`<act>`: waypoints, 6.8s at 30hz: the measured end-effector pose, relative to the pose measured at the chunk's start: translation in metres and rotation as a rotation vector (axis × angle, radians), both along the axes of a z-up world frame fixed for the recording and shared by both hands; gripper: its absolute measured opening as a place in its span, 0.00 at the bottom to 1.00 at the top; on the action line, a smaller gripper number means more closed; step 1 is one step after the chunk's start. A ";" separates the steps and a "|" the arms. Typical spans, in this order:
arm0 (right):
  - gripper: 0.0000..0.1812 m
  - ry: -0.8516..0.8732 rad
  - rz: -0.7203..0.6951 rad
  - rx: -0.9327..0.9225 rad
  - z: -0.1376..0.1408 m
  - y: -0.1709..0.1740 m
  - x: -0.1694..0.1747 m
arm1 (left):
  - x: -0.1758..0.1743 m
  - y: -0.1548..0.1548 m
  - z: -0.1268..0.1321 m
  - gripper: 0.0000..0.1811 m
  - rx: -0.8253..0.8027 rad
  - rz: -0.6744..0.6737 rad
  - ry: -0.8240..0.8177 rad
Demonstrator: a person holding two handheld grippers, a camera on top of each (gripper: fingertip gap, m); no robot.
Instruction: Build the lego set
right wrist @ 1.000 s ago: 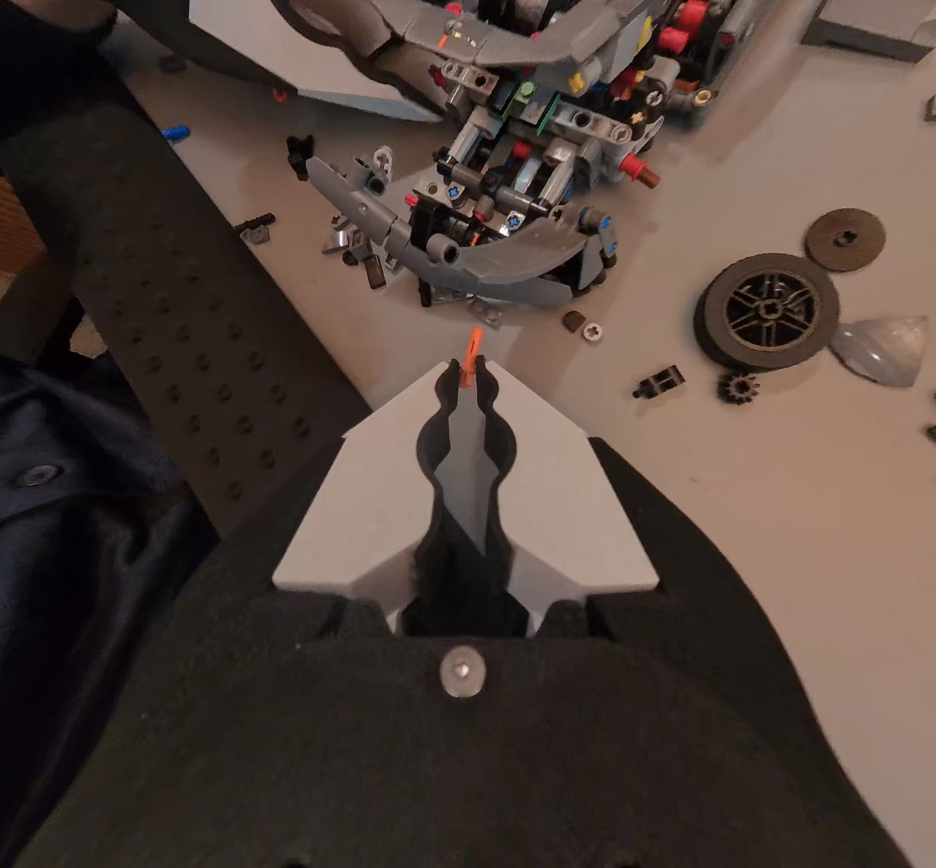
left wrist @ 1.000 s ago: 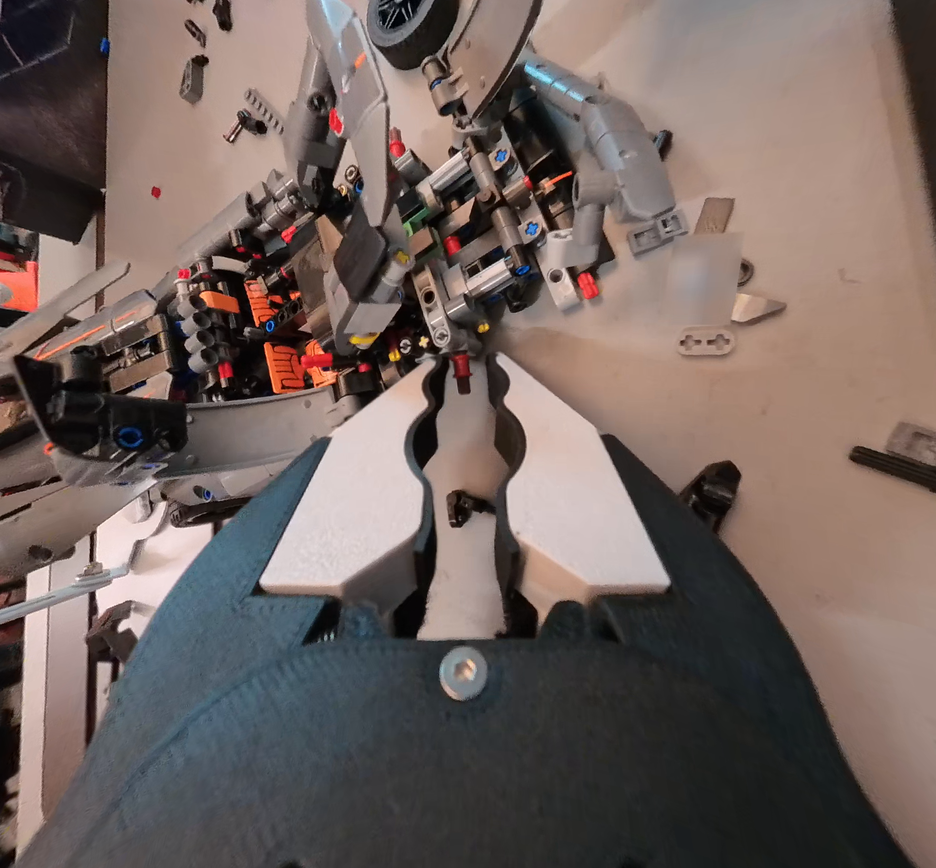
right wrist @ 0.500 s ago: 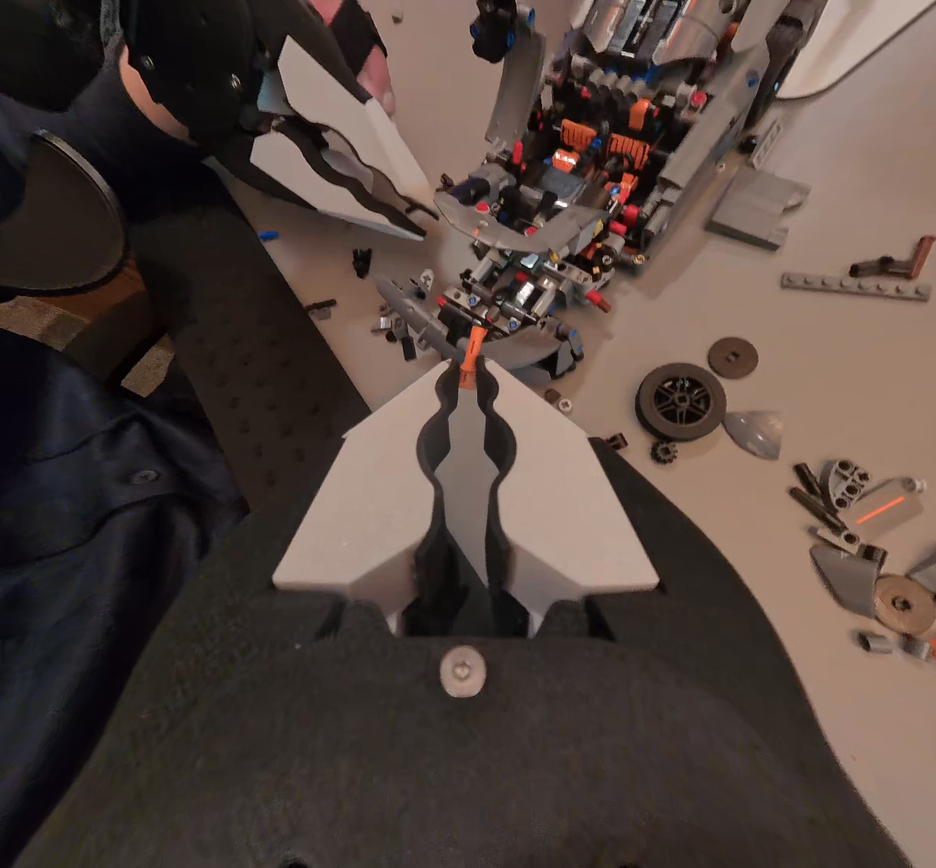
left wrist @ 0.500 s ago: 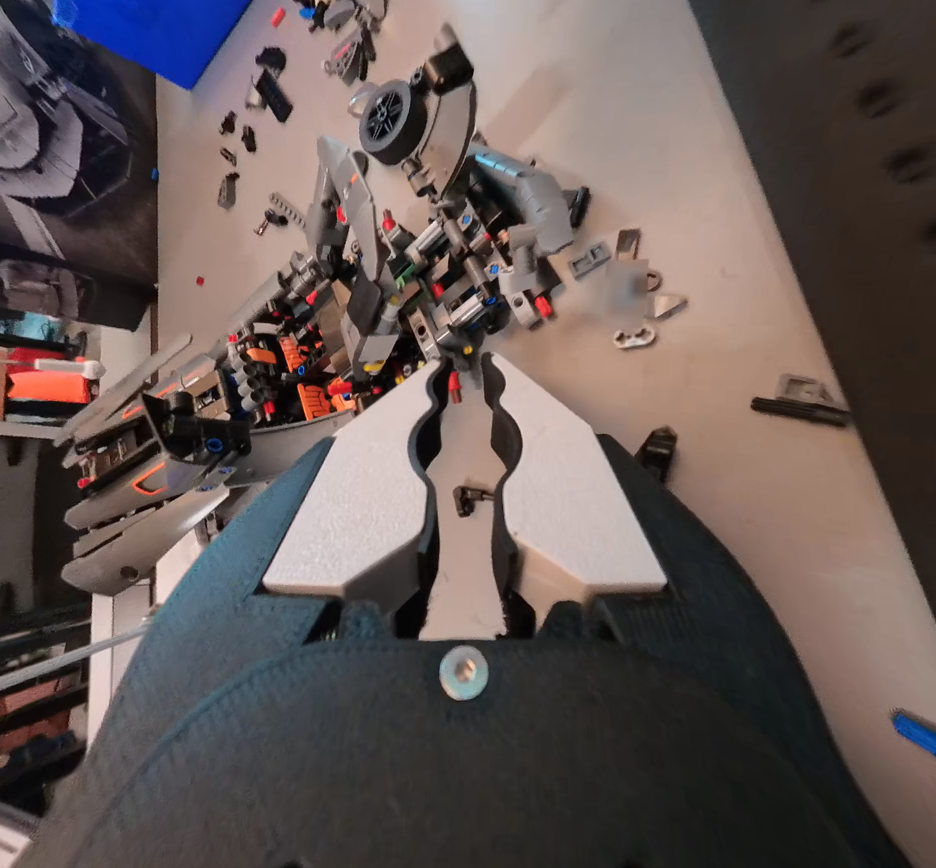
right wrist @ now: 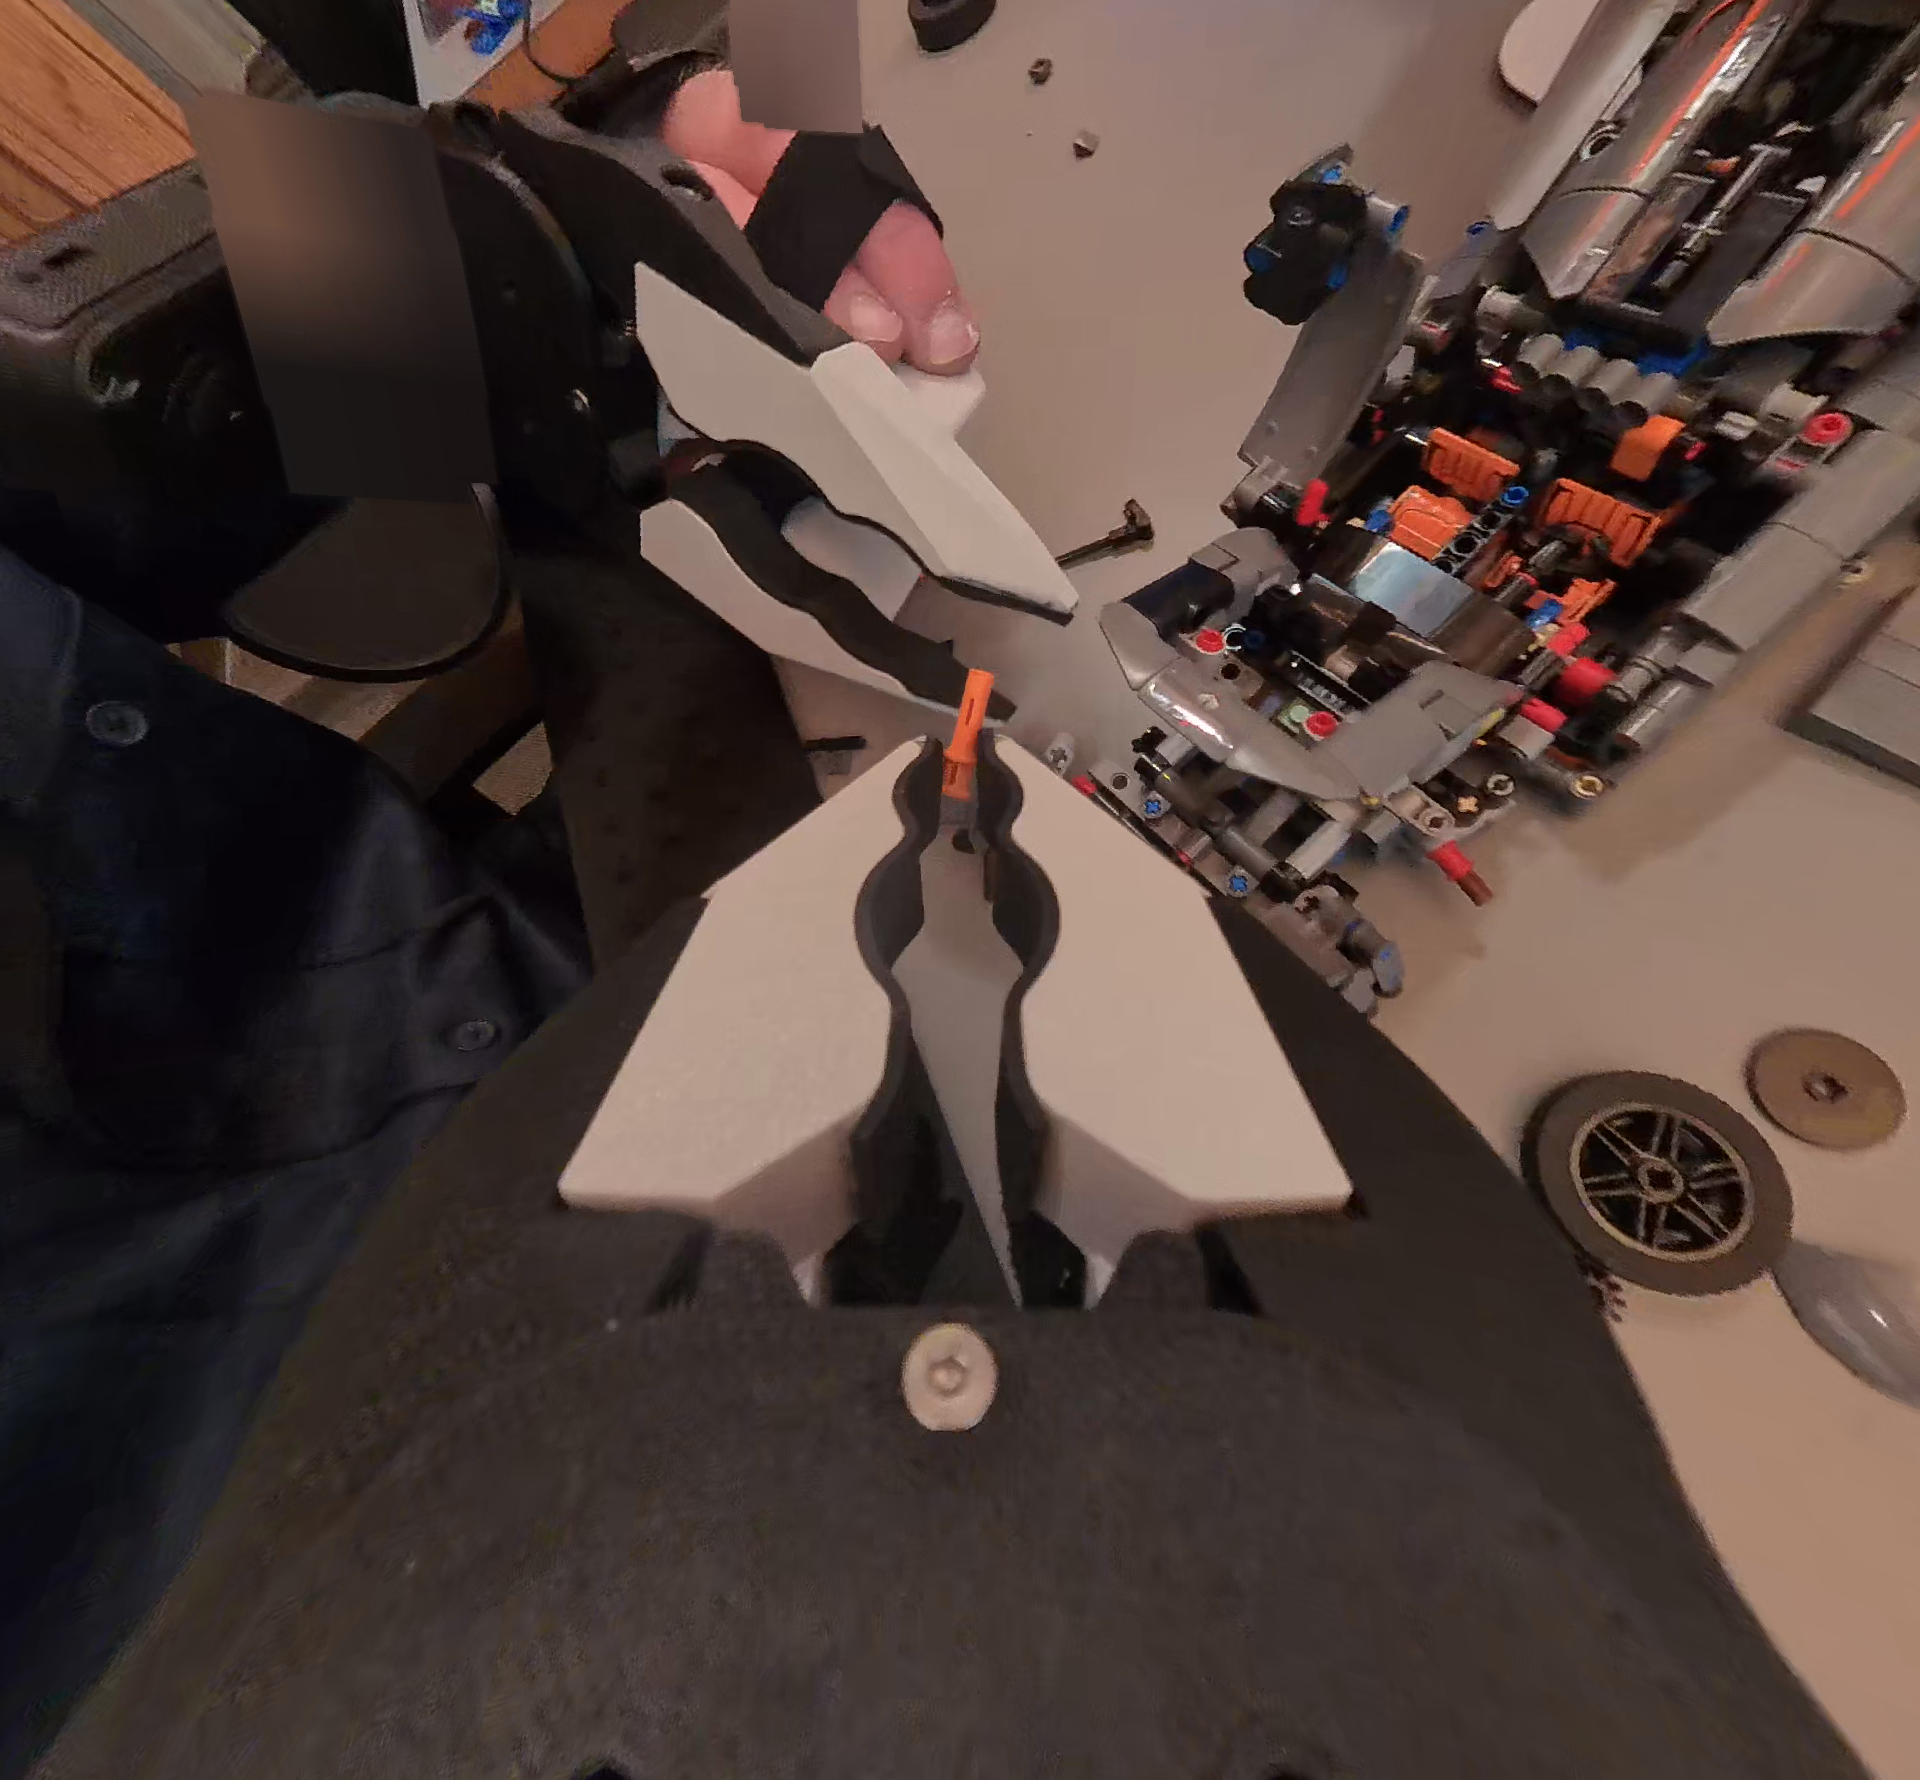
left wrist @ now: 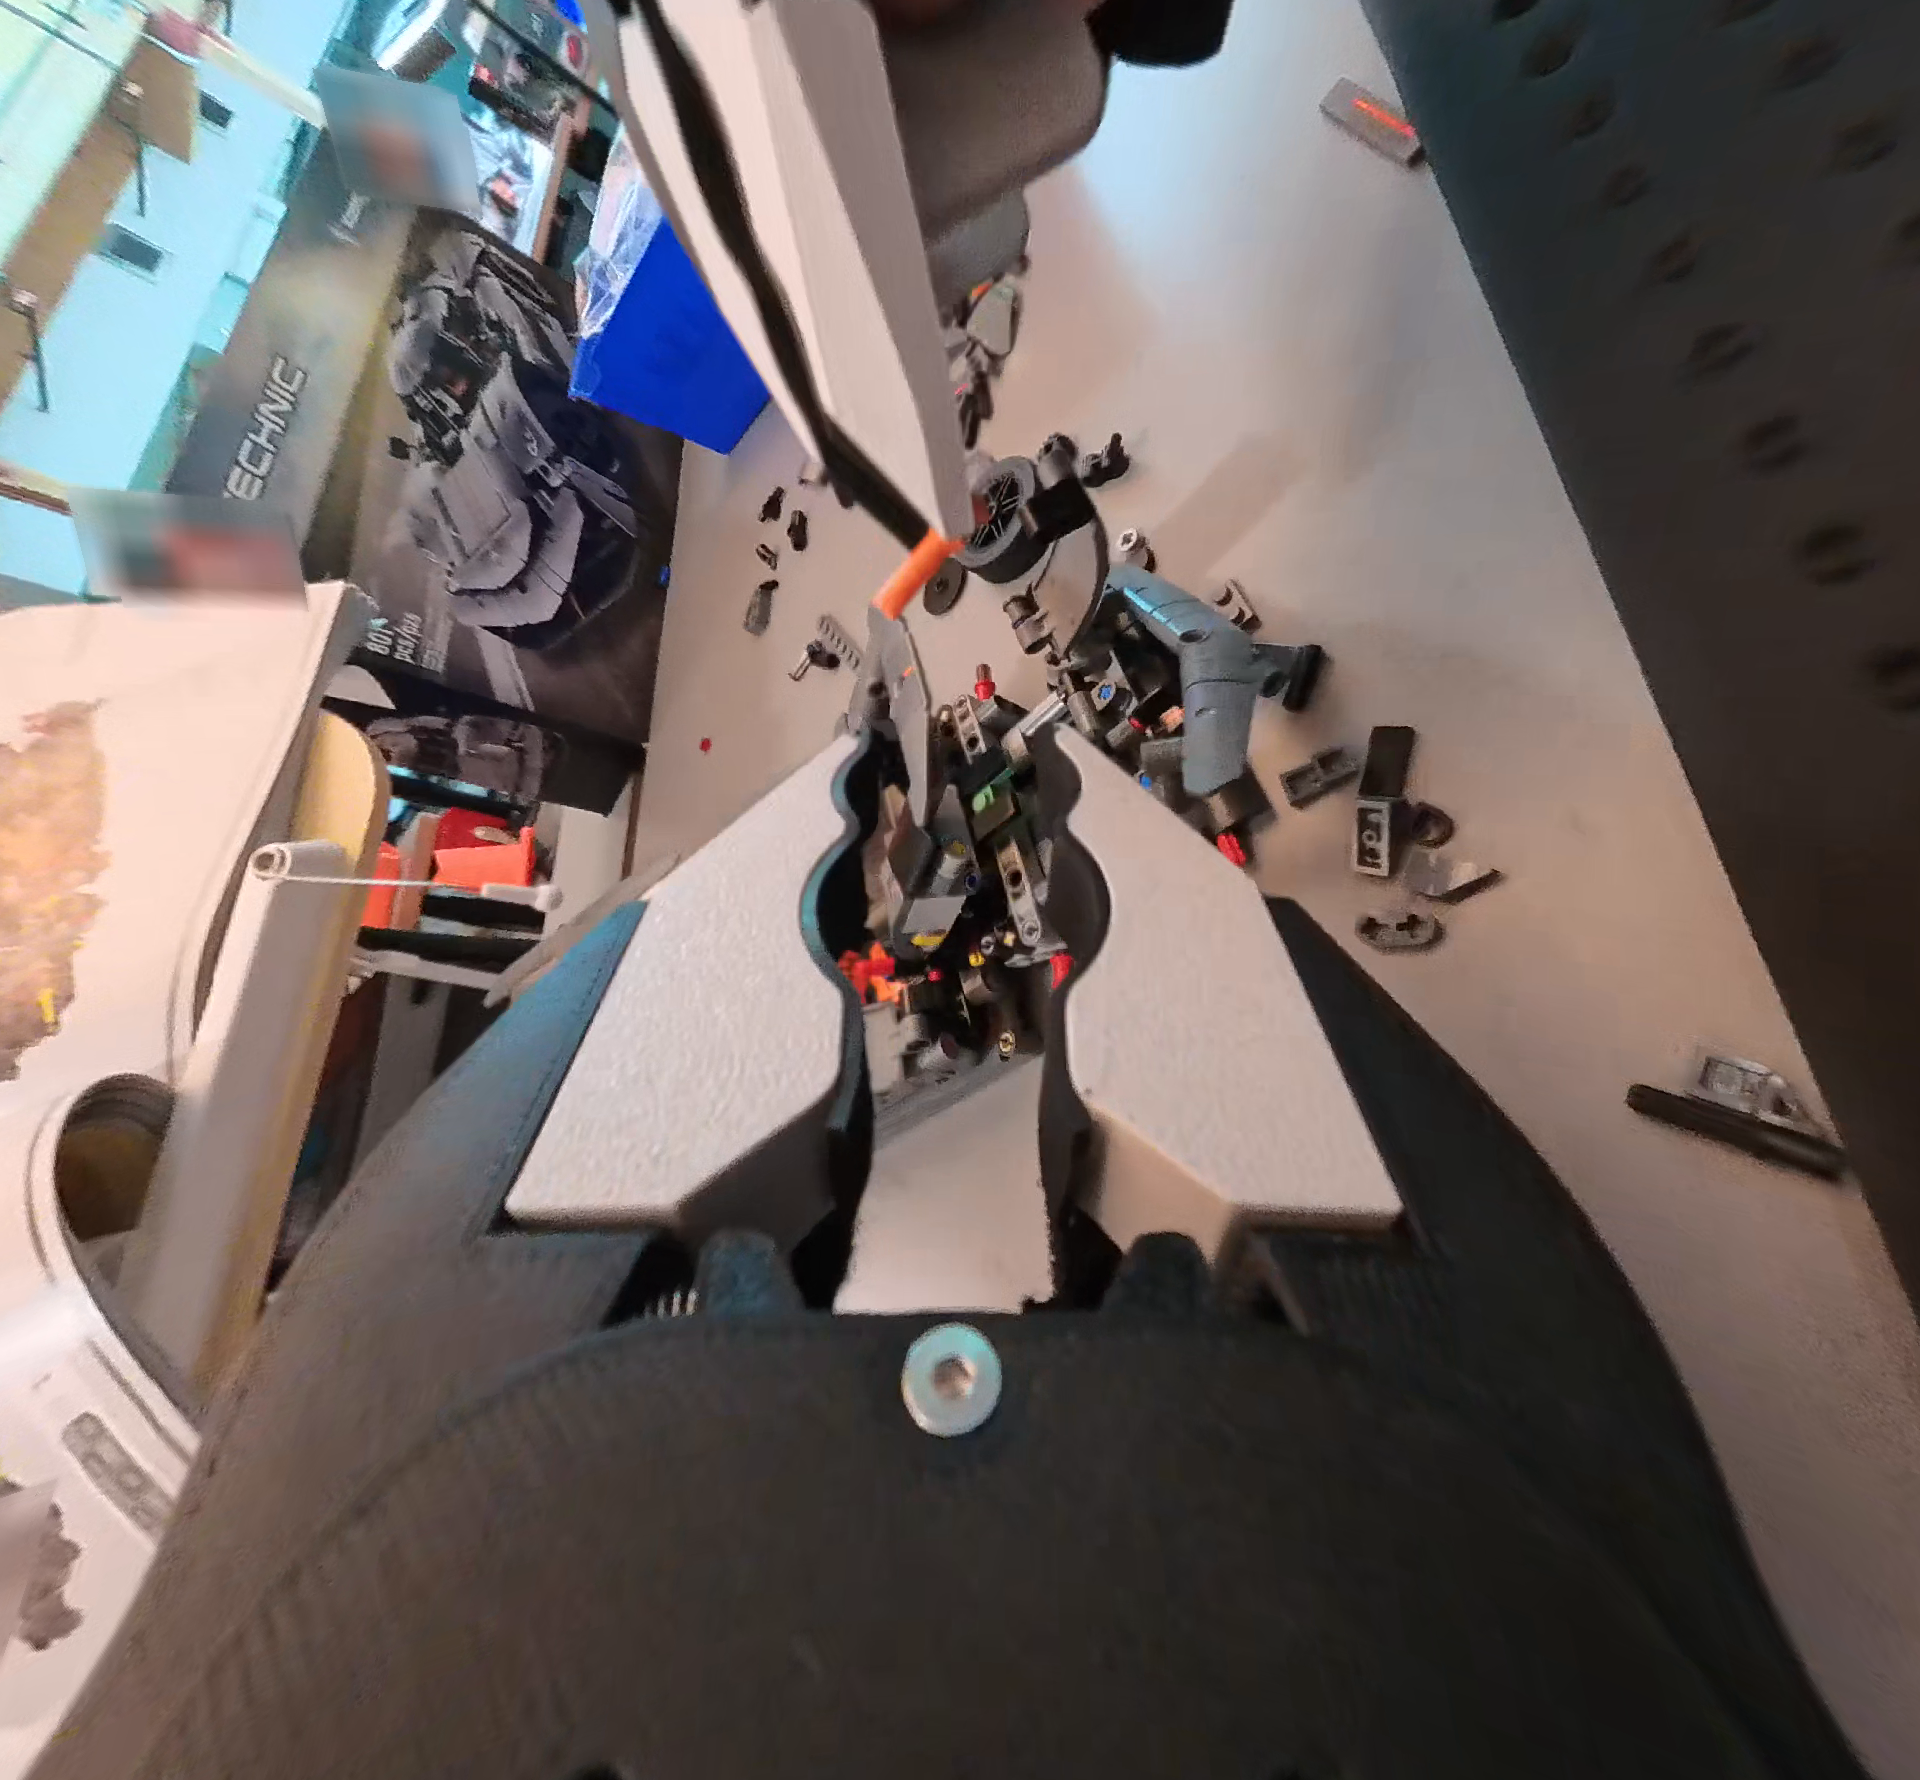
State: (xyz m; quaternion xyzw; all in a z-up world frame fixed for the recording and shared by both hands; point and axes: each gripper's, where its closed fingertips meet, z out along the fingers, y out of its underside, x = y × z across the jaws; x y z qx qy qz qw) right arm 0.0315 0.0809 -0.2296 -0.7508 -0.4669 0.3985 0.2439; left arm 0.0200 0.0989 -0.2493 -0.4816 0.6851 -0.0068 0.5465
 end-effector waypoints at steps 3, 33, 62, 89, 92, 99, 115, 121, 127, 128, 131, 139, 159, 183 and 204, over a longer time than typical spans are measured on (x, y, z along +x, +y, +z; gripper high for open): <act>0.02 -0.005 0.012 -0.022 -0.005 0.000 -0.005 | 0.003 -0.002 0.000 0.15 0.035 0.000 0.011; 0.06 -0.096 0.036 -0.066 -0.026 -0.014 -0.001 | 0.013 -0.011 -0.005 0.00 0.187 -0.005 0.092; 0.02 -0.288 -0.200 -0.030 -0.061 0.055 0.036 | -0.030 0.027 -0.047 0.11 -0.211 0.094 0.133; 0.02 -0.434 -0.258 -0.051 -0.078 0.058 0.045 | -0.017 0.031 -0.065 0.10 -0.269 0.120 0.122; 0.02 -0.463 -0.249 -0.045 -0.079 0.058 0.046 | -0.015 0.029 -0.065 0.09 -0.274 0.115 0.117; 0.02 -0.479 -0.250 -0.047 -0.078 0.058 0.049 | -0.013 0.030 -0.064 0.07 -0.231 0.119 0.126; 0.02 -0.230 -0.240 -0.172 -0.054 0.049 0.054 | -0.014 0.021 -0.032 0.06 -0.186 0.057 0.020; 0.02 -0.226 -0.298 -0.103 -0.051 0.053 0.077 | -0.006 -0.002 0.005 0.04 -0.114 -0.004 -0.016; 0.02 -0.238 -0.324 -0.079 -0.061 0.059 0.091 | 0.041 -0.036 0.024 0.15 -0.156 0.007 0.034; 0.02 -0.248 -0.336 -0.065 -0.063 0.061 0.093 | 0.049 -0.042 0.024 0.15 -0.139 -0.018 0.061; 0.02 -0.255 -0.321 -0.060 -0.068 0.054 0.094 | 0.058 -0.039 0.023 0.12 -0.035 -0.011 0.155; 0.02 -0.339 -0.170 -0.118 -0.098 0.015 0.094 | 0.041 -0.027 -0.033 0.15 -0.199 0.113 0.334; 0.16 -0.267 0.031 0.278 -0.072 0.059 0.077 | 0.021 -0.015 -0.073 0.07 -0.203 0.200 0.411; 0.13 -0.205 0.379 0.280 -0.088 0.047 0.043 | 0.001 -0.014 -0.073 0.07 -0.203 0.133 0.388; 0.05 -0.189 0.328 0.163 -0.094 0.049 0.058 | 0.001 -0.013 -0.074 0.06 -0.226 0.144 0.364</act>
